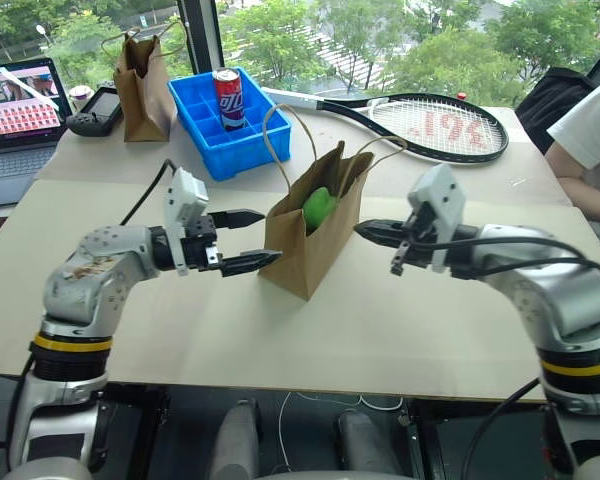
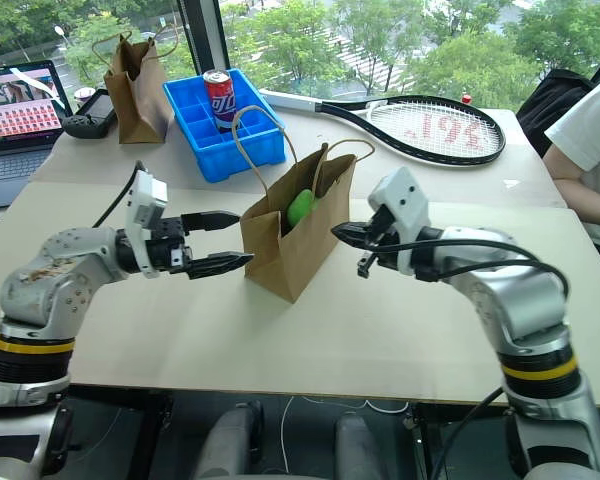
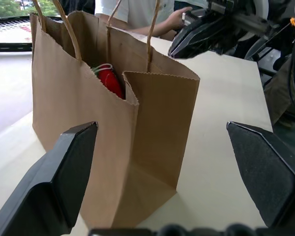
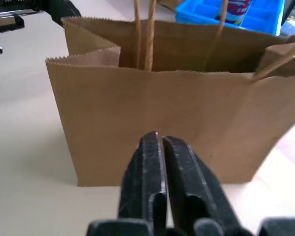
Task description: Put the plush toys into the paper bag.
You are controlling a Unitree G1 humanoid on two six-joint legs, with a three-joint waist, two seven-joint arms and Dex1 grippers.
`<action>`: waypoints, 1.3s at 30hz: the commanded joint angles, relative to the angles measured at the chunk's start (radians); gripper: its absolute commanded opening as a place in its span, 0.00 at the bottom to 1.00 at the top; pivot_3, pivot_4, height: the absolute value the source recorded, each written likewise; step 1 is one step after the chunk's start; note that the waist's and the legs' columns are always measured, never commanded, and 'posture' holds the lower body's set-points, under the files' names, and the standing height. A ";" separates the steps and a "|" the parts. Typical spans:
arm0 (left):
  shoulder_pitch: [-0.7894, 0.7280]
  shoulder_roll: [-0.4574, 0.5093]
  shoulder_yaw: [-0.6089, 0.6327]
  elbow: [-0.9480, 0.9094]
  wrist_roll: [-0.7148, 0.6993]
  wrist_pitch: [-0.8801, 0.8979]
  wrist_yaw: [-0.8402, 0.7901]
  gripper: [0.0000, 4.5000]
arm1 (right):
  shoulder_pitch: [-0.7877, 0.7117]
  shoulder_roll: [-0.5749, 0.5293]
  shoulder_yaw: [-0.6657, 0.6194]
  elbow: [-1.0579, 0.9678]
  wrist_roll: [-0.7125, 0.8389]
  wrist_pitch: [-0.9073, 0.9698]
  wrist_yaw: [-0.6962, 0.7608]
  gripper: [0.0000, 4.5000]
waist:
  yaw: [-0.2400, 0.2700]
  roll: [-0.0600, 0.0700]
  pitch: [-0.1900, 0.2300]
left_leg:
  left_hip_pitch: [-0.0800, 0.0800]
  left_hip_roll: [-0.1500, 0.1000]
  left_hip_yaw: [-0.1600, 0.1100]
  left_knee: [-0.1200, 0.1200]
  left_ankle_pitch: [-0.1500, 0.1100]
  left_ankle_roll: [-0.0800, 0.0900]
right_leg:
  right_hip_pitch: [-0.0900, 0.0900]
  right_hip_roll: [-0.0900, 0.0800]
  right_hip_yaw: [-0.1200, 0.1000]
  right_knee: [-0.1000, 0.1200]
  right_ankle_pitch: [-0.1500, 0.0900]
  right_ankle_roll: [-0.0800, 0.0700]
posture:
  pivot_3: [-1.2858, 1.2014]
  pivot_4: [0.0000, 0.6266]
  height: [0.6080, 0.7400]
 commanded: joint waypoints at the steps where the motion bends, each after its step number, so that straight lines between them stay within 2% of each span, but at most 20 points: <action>1: -0.021 -0.035 -0.014 -0.063 0.014 -0.010 0.072 1.00 | -0.014 0.044 0.025 0.025 -0.060 -0.075 -0.028 0.00 | 0.000 0.000 0.000 | 0.000 0.000 0.000 0.000 0.000 0.000 | 0.000 0.000 0.000 0.000 0.000 0.000 | 0.52 0.24 0.97; 10: 0.017 -0.114 -0.077 -0.139 -0.003 0.048 0.146 1.00 | -0.024 0.168 0.083 0.078 -0.121 -0.134 -0.048 0.00 | 0.000 0.000 0.000 | 0.001 0.000 0.000 0.000 0.000 0.000 | 0.001 0.000 0.000 0.000 0.000 0.000 | 0.52 0.24 0.97; 16: 0.002 -0.138 -0.083 -0.111 0.013 0.068 0.188 1.00 | -0.029 0.204 0.084 0.092 -0.142 -0.137 -0.051 0.00 | 0.000 0.000 0.000 | 0.001 0.000 0.000 0.000 0.000 0.000 | 0.001 0.000 0.000 0.000 0.000 0.000 | 0.52 0.24 0.97; 19: -0.007 -0.153 -0.083 -0.073 0.030 0.069 0.216 0.82 | -0.026 0.213 0.082 0.093 -0.149 -0.137 -0.053 0.00 | 0.000 0.000 0.000 | 0.001 0.000 0.000 0.000 0.000 0.000 | 0.001 0.000 0.000 0.000 0.000 0.000 | 0.52 0.24 0.97; 22: -0.013 -0.159 -0.091 -0.050 0.047 0.059 0.231 0.58 | -0.019 0.215 0.077 0.088 -0.152 -0.133 -0.056 0.00 | 0.000 0.000 0.000 | 0.001 0.000 0.000 0.000 0.000 0.000 | 0.001 0.000 0.000 0.000 0.000 0.000 | 0.52 0.24 0.97; 23: -0.015 -0.164 -0.091 -0.044 0.050 0.057 0.238 0.47 | -0.017 0.215 0.074 0.086 -0.153 -0.132 -0.058 0.00 | 0.000 0.000 0.000 | 0.001 0.000 0.000 0.000 0.000 0.000 | 0.001 0.000 0.000 0.000 0.000 0.000 | 0.52 0.24 0.97; 24: -0.018 -0.169 -0.093 -0.039 0.054 0.053 0.241 0.42 | -0.014 0.213 0.071 0.083 -0.153 -0.130 -0.060 0.00 | 0.000 0.000 0.000 | 0.001 0.000 0.000 0.000 0.000 0.000 | 0.001 0.000 0.000 0.000 0.000 0.000 | 0.52 0.24 0.97; 29: -0.037 -0.192 -0.095 -0.022 0.067 0.034 0.243 0.02 | 0.004 0.166 0.022 0.035 -0.134 -0.094 -0.050 0.00 | 0.001 0.000 0.000 | 0.001 0.000 0.000 0.000 0.000 0.000 | 0.001 0.000 0.000 0.000 0.000 0.000 | 0.52 0.24 0.97; 30: -0.042 -0.191 -0.096 -0.019 0.069 0.029 0.238 0.02 | 0.008 0.149 0.006 0.022 -0.125 -0.084 -0.044 0.00 | 0.003 0.000 0.000 | 0.001 0.000 0.000 0.000 0.000 0.000 | 0.001 0.000 0.000 0.000 0.000 0.000 | 0.52 0.24 0.97; 33: -0.084 -0.165 -0.086 0.012 0.067 0.001 0.187 0.02 | 0.061 0.001 -0.099 -0.047 -0.080 -0.019 0.025 0.00 | 0.011 0.000 0.000 | 0.000 0.000 0.000 0.000 0.000 0.000 | 0.001 0.000 0.000 0.000 0.000 0.000 | 0.52 0.24 0.97; 37: -0.150 -0.107 -0.091 0.087 0.068 -0.090 0.037 0.02 | 0.202 -0.238 -0.286 -0.098 -0.037 0.047 0.132 0.00 | 0.022 0.000 0.000 | 0.000 -0.001 0.000 -0.001 0.000 0.000 | 0.001 -0.001 0.000 -0.002 0.000 0.000 | 0.52 0.24 0.97; 39: -0.176 -0.087 -0.101 0.129 0.070 -0.139 -0.038 0.02 | 0.270 -0.314 -0.358 -0.108 -0.027 0.063 0.166 0.00 | 0.022 0.000 0.000 | 0.001 -0.001 0.000 -0.001 0.000 0.000 | 0.001 -0.001 0.000 -0.002 0.000 0.000 | 0.52 0.24 0.97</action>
